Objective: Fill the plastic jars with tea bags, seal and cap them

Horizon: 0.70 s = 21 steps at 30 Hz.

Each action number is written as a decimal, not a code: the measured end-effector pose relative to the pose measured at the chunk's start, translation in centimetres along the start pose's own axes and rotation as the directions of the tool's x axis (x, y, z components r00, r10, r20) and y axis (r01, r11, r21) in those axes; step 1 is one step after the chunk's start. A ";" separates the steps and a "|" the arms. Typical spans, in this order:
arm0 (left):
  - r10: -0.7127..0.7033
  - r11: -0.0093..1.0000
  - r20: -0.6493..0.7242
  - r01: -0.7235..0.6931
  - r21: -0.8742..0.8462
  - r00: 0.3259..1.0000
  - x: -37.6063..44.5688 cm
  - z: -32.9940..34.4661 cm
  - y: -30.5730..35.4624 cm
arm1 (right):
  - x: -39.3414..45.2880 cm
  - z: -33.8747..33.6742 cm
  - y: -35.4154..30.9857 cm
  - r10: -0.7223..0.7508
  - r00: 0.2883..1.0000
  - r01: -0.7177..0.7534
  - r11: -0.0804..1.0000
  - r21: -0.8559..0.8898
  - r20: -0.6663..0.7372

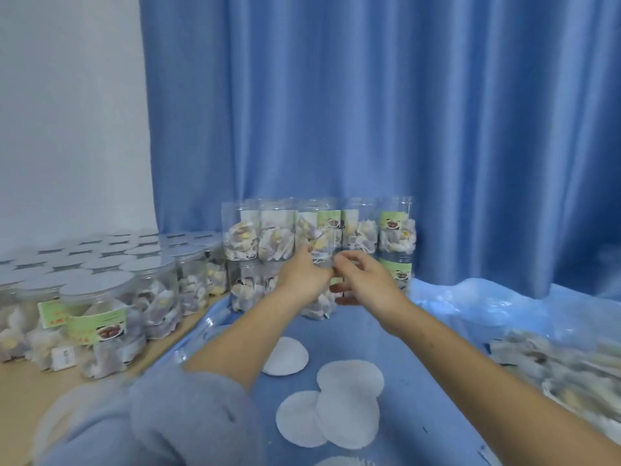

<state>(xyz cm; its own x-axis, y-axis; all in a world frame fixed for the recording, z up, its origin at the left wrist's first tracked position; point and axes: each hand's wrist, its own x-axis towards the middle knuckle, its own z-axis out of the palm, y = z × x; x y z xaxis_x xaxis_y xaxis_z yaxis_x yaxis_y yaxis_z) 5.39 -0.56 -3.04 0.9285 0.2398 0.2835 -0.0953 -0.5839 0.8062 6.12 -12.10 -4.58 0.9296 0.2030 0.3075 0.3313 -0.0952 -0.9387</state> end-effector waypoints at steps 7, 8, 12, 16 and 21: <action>0.003 0.968 -0.011 0.000 0.251 1.000 12.0 0.3 1.9 | 6.9 -2.0 1.0 0.040 0.999 -0.038 0.998 0.042 -0.036; 0.016 0.958 -0.022 -0.009 0.286 1.000 13.4 0.5 2.3 | 7.7 -2.1 1.4 0.042 0.999 -0.041 0.999 0.033 -0.033; 0.020 0.839 0.036 -0.036 0.543 0.999 17.7 1.6 2.9 | 9.5 -2.1 3.1 0.056 0.998 -0.056 0.998 0.023 -0.036; 0.001 0.849 0.029 -0.016 0.529 1.000 18.2 2.2 1.2 | 9.1 -2.5 4.9 0.084 0.996 -0.085 0.996 -0.032 -0.023; 0.186 0.764 -0.107 -0.076 0.641 0.977 16.0 2.7 -0.7 | 8.6 -2.9 4.3 0.062 0.997 -0.065 0.993 -0.098 -0.034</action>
<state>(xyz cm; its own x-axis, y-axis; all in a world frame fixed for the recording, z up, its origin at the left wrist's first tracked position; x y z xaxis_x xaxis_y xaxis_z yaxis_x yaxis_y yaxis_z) 21.28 1.56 -0.49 0.8509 0.2083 0.4823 0.0871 -0.9613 0.2615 16.01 -13.58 -5.53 0.9534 0.1636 0.2536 0.2841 -0.2033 -0.9370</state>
